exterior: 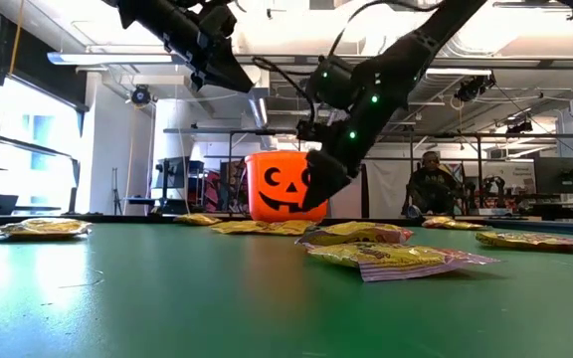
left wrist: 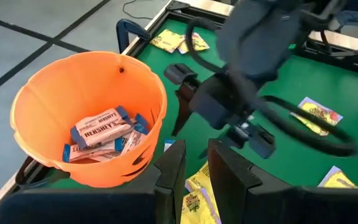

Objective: Sort candy by brand, put in halloween buckets
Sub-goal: Put the white chocolate into the orange bucket

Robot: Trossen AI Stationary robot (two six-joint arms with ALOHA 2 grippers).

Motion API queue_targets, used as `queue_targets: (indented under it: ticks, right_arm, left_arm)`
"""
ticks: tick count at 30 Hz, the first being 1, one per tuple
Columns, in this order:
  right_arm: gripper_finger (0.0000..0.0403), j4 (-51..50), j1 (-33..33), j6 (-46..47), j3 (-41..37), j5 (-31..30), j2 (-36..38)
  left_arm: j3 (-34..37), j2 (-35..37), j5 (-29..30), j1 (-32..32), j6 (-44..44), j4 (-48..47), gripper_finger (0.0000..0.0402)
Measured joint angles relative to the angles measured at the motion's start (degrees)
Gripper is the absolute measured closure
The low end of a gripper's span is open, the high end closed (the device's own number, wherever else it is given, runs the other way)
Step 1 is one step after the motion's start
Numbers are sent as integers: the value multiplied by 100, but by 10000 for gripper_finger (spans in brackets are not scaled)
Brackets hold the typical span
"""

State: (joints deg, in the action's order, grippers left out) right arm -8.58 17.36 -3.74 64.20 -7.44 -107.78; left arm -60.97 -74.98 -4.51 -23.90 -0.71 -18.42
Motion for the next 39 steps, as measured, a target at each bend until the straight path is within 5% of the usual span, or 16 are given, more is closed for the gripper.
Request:
queue_targets:
  ticks: [18, 23, 28, 35, 39]
  right_arm:
    - [159, 647, 318, -122, 6, 241, -624]
    - [166, 484, 400, 207, 25, 757, -683]
    - [224, 200, 397, 669, 39, 864, -683]
    - [376, 48, 279, 974, 27, 922, -687]
    - [389, 1, 169, 1047, 54, 884, -676]
  left_arm:
    - [0, 0, -4, 40, 144, 24, 344]
    - [0, 0, -5, 40, 142, 26, 344]
    - [0, 0, -3, 40, 37, 91, 344]
    - [0, 0, -2, 118, -14, 210, 344]
    - [0, 0, -2, 158, -11, 210, 344]
